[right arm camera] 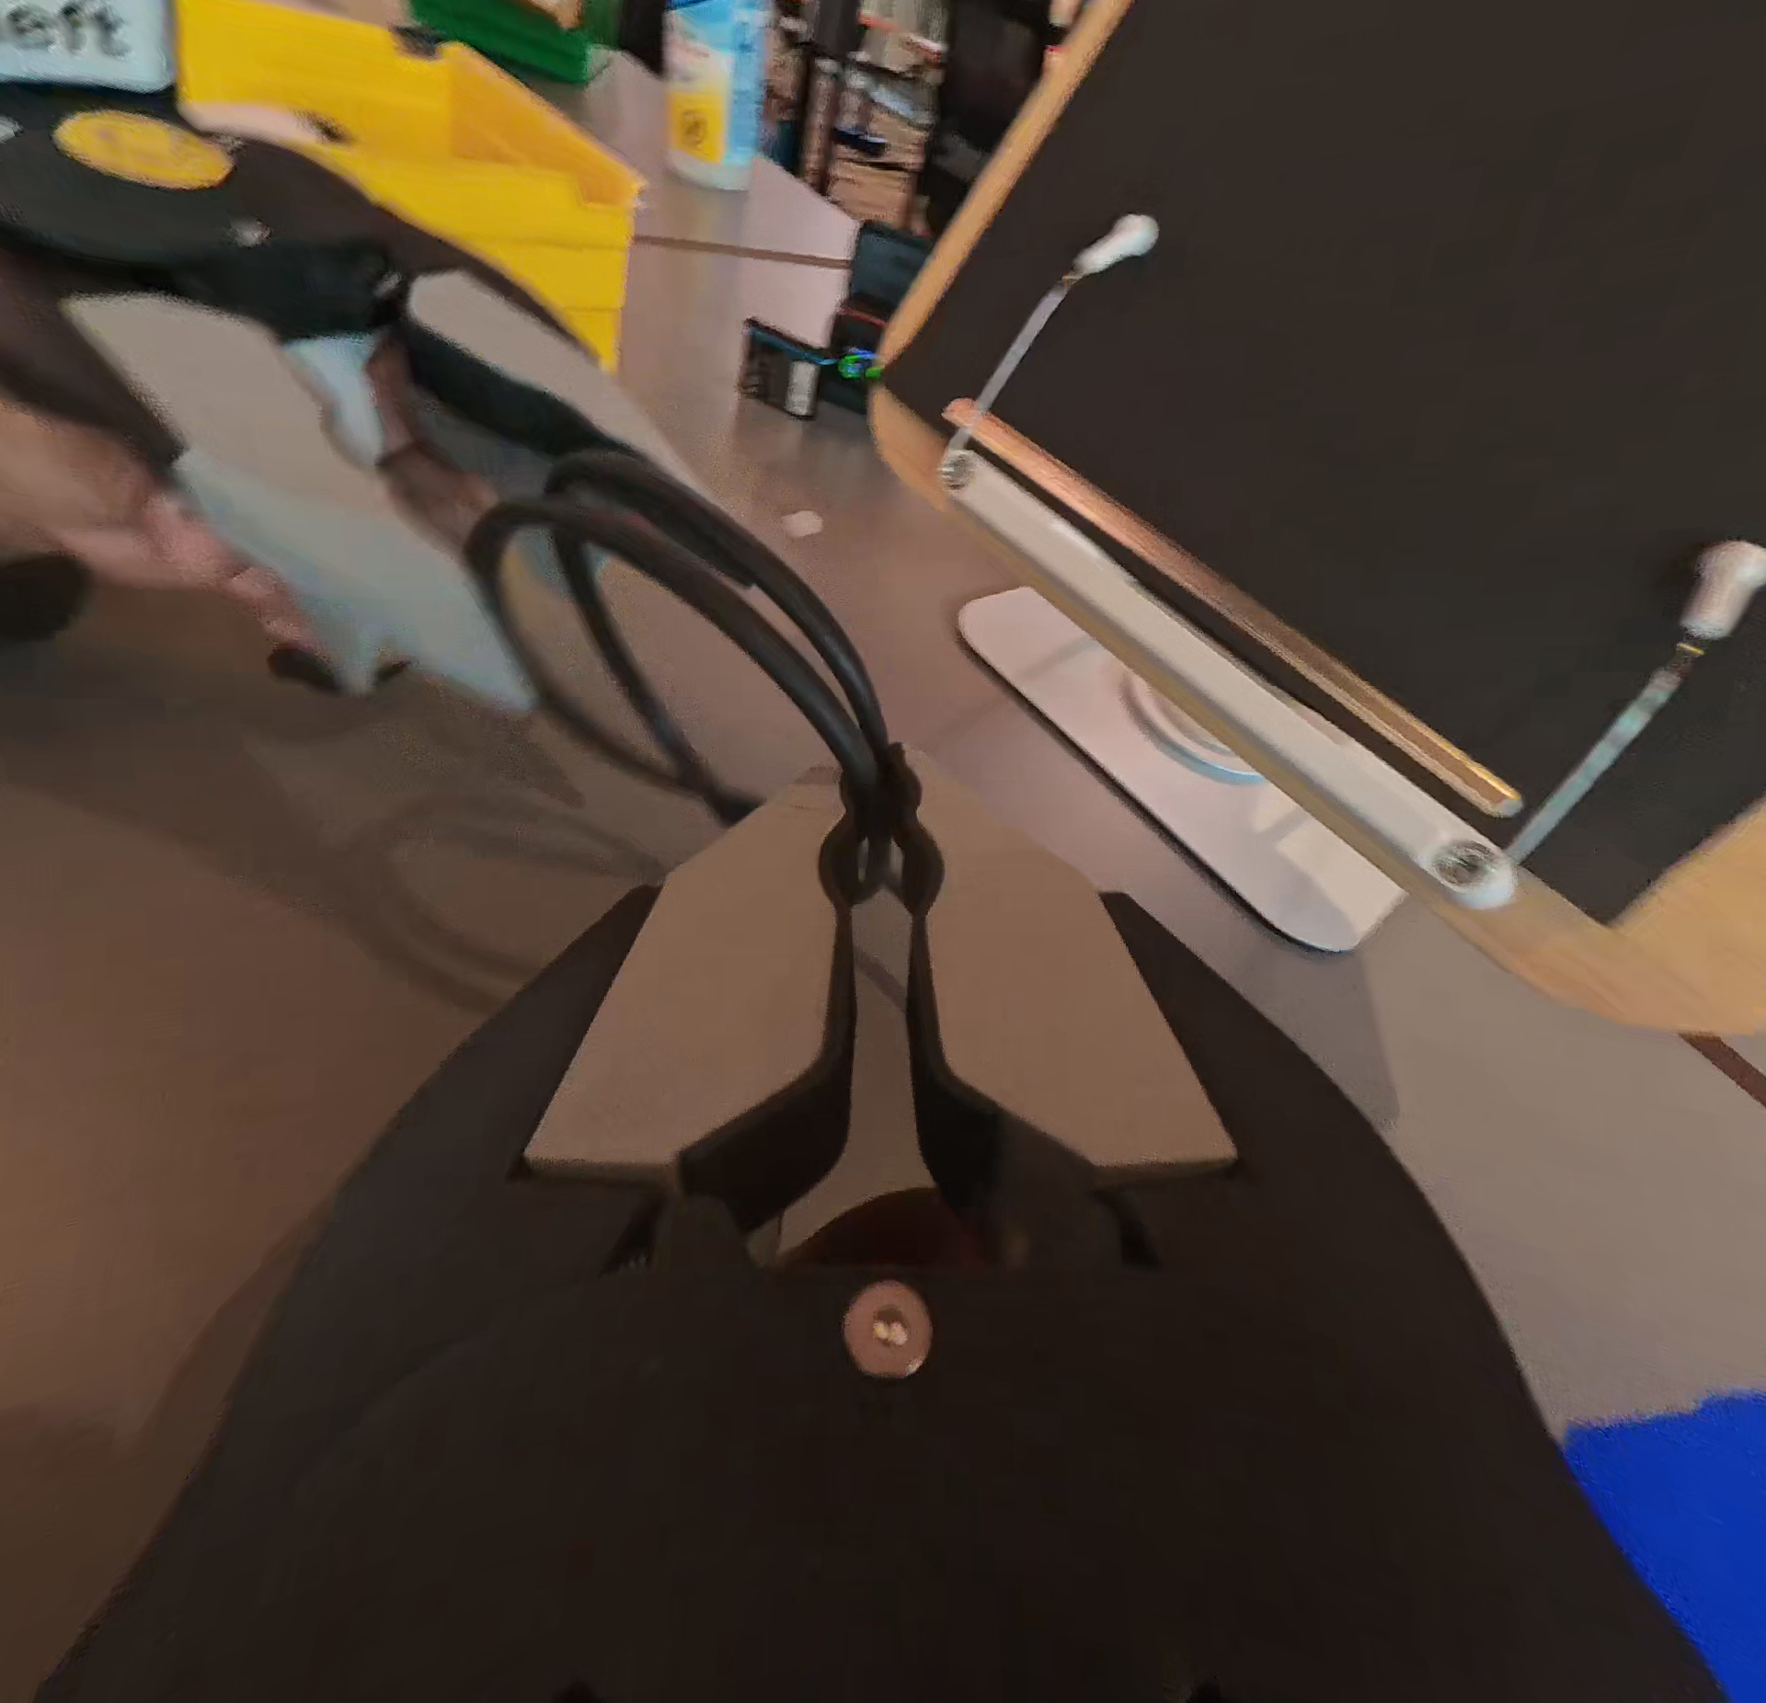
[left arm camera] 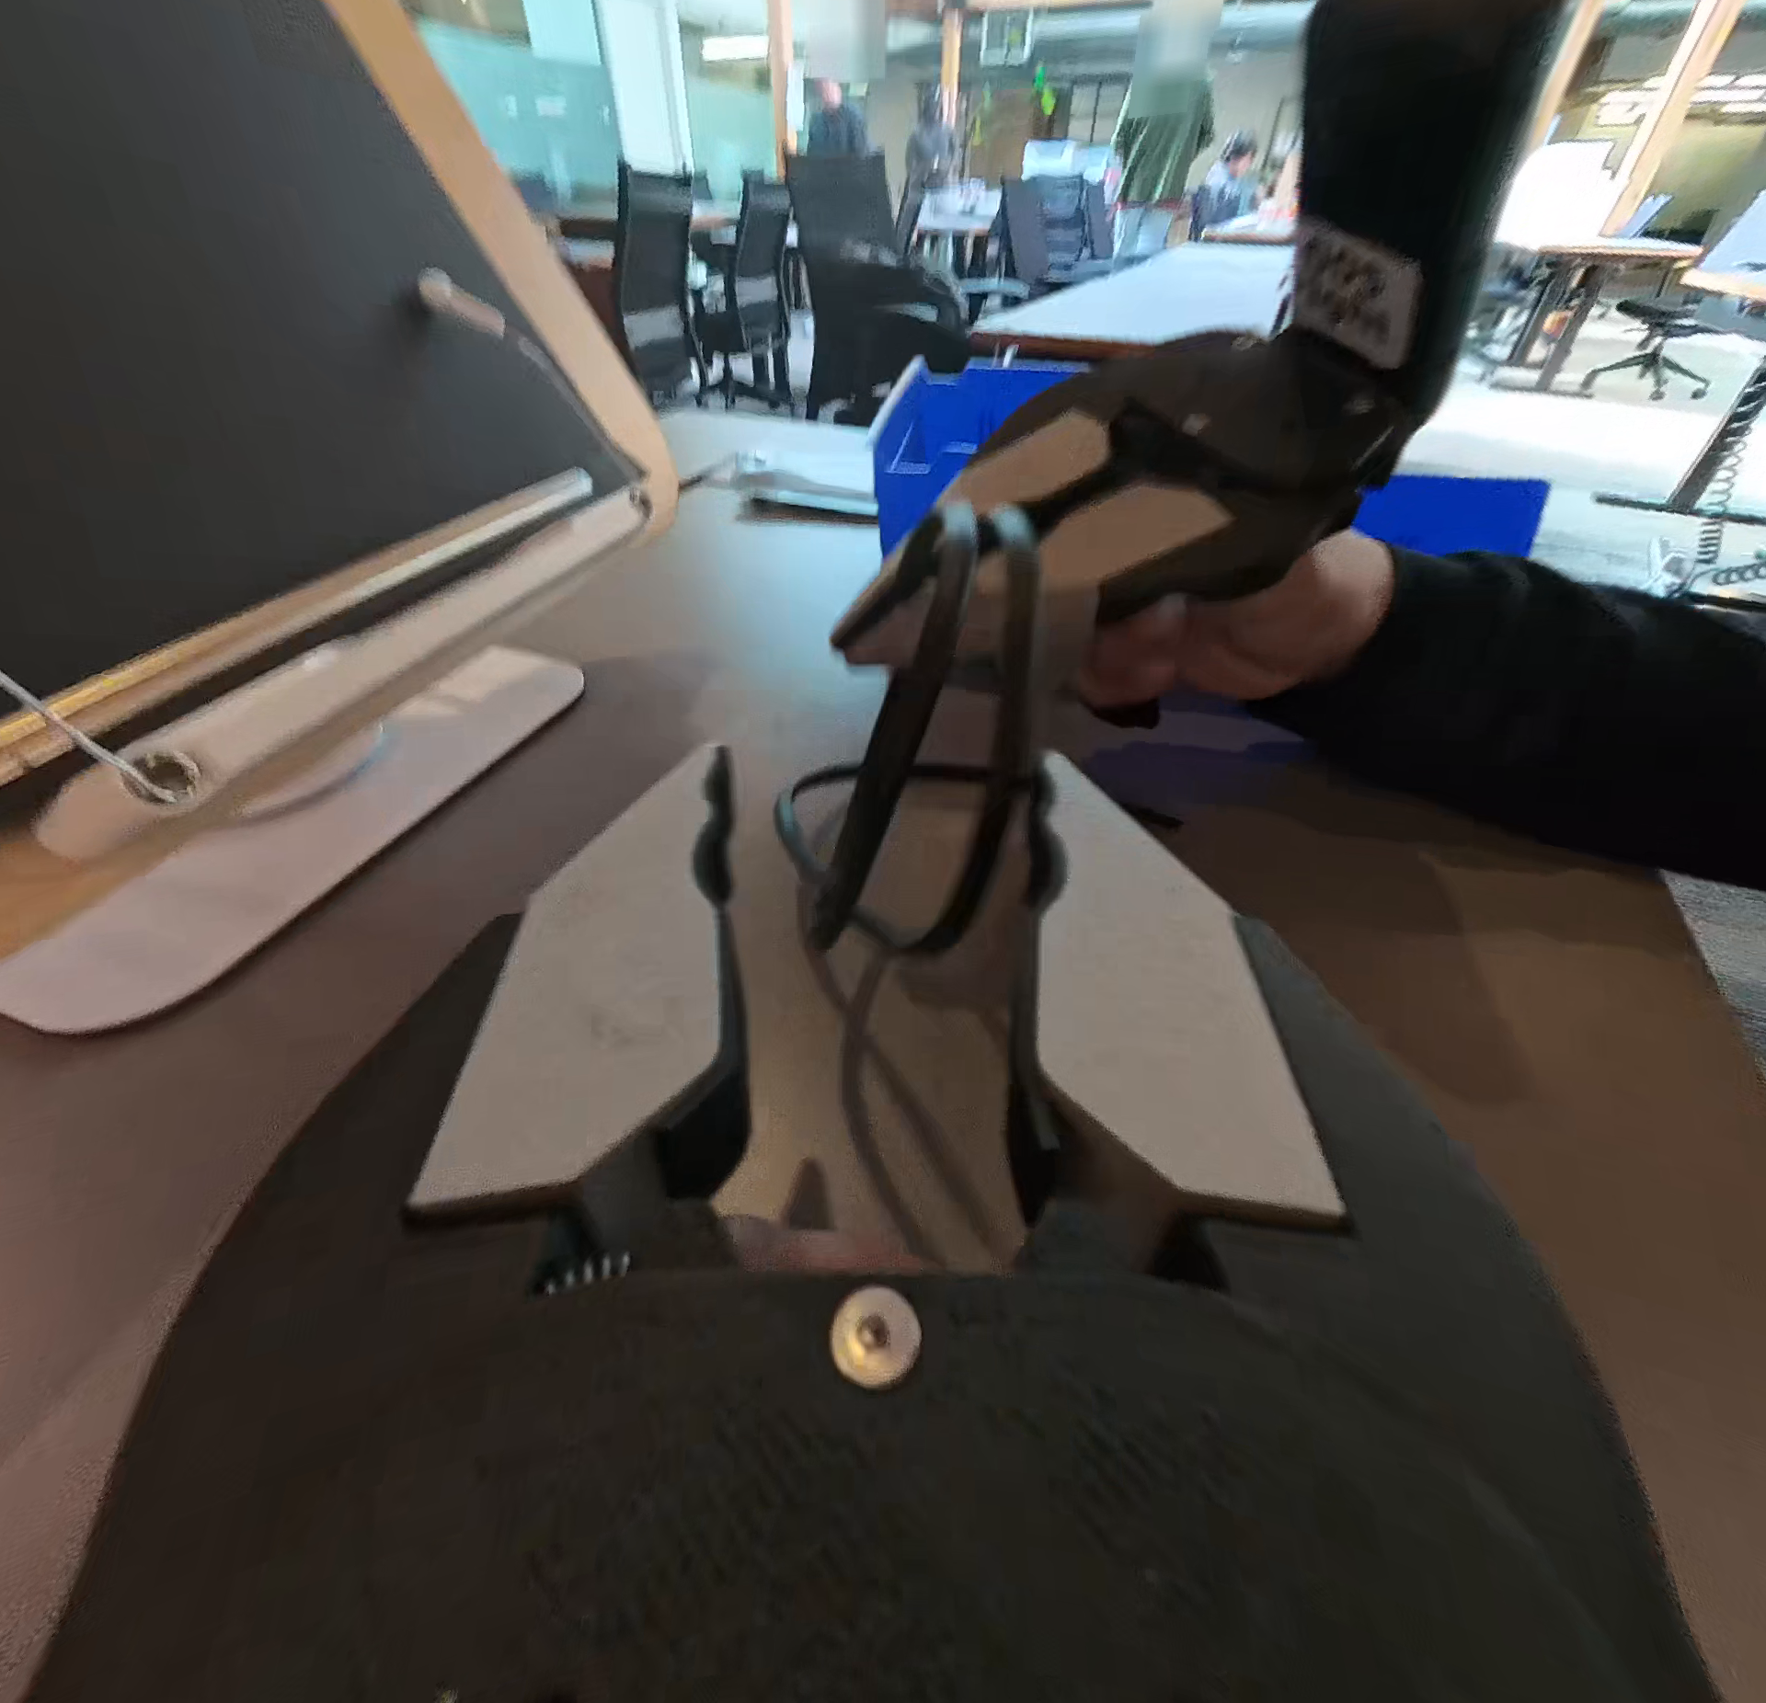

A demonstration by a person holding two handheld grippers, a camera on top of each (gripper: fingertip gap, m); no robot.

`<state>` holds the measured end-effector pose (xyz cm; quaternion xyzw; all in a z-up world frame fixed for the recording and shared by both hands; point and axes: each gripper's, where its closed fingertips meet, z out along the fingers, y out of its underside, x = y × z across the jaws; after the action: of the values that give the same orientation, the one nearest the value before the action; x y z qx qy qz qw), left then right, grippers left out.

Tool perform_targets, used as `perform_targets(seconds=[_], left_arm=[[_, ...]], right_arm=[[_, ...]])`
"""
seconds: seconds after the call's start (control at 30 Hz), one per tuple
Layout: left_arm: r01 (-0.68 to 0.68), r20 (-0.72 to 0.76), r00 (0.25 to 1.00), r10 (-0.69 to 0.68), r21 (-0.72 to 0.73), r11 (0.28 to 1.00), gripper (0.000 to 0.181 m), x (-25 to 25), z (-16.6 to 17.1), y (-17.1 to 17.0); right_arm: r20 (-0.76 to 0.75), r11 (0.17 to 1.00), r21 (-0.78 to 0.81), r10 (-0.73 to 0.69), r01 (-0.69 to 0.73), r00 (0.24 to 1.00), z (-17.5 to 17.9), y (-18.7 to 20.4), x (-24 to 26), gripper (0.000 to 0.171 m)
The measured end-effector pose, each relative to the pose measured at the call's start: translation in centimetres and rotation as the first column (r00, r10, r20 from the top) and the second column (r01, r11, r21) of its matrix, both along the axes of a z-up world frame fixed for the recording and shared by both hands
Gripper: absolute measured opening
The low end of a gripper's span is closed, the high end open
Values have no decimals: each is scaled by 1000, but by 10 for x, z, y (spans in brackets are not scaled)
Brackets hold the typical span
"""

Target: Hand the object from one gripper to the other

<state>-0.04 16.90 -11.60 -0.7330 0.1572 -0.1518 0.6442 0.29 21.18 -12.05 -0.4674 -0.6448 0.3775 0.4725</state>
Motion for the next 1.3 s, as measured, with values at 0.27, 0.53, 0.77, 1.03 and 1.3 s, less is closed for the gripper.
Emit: perform_targets(seconds=[0.27, 0.53, 0.77, 1.03, 1.3], left_arm=[[-90, 43, 995, 90, -5, 996, 79, -20, -4, 8], [-217, 87, 973, 214, 21, 976, 58, -47, 2, 10], [-232, 132, 964, 230, -2, 973, 52, -53, 1, 10], [-233, 156, 960, 231, -8, 973, 51, -54, 1, 9], [-225, 163, 960, 227, -31, 974, 51, -53, -2, 10]], right_arm=[[-30, 901, 223, -375, 372, 926, 108, 69, 41, 0], [-85, 596, 428, -721, 679, 687, 237, 184, 170, 0], [-186, 582, 244, -757, 775, 627, 312, 193, 218, 0], [280, 684, 410, -724, 604, 630, 173, 193, 222, 19], [704, 790, 456, -602, 410, 377, 39, 153, 231, 54]])
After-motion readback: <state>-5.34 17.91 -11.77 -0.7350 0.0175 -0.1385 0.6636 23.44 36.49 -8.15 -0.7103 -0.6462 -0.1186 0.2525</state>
